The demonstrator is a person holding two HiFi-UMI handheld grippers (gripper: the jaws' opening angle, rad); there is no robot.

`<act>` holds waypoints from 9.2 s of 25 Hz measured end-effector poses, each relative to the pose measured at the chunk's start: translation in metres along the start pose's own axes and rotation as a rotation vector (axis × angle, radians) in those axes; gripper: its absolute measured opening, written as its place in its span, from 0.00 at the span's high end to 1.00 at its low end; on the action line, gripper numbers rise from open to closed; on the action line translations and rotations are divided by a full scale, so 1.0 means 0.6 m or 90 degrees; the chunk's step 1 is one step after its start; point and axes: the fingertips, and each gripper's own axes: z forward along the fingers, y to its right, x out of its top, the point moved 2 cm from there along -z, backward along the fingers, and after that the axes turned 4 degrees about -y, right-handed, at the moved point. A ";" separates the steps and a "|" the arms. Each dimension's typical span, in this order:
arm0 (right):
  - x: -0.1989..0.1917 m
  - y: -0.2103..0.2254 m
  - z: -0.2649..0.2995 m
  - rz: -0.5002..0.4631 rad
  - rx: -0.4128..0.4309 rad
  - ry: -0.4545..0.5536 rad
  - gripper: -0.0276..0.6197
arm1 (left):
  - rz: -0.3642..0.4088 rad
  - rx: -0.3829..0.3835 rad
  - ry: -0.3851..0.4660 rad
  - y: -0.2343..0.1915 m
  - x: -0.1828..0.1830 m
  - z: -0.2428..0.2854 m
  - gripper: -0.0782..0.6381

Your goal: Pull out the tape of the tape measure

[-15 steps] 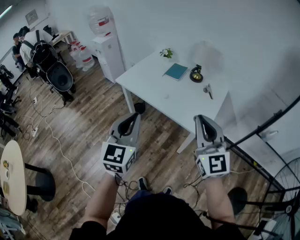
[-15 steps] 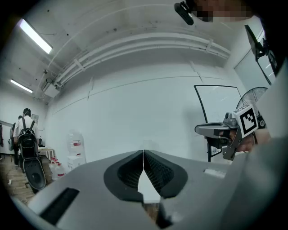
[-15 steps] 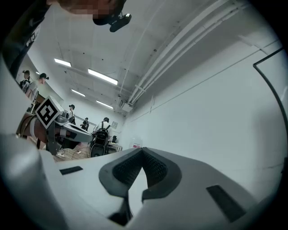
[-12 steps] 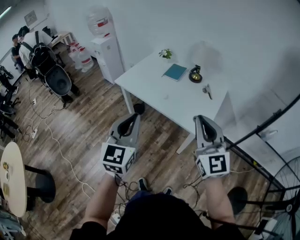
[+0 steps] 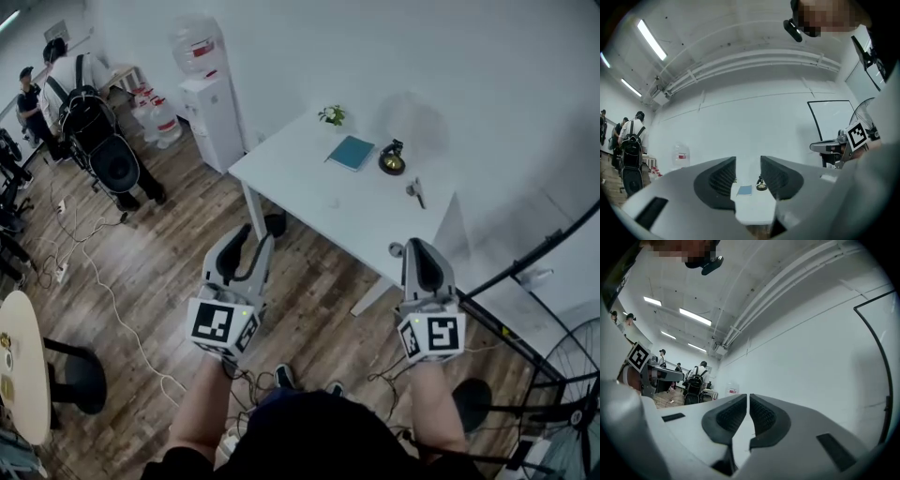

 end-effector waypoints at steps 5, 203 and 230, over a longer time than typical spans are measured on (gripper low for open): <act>0.006 -0.015 0.041 0.007 -0.027 -0.002 0.74 | -0.019 0.002 -0.013 -0.081 -0.022 0.002 0.59; -0.150 0.301 0.575 -0.437 -0.209 -0.263 0.94 | 0.346 -0.448 0.123 0.024 -0.082 0.905 0.59; -0.121 0.324 0.489 -0.435 -0.311 -0.259 0.95 | 0.314 -0.350 0.155 -0.074 -0.044 0.893 0.59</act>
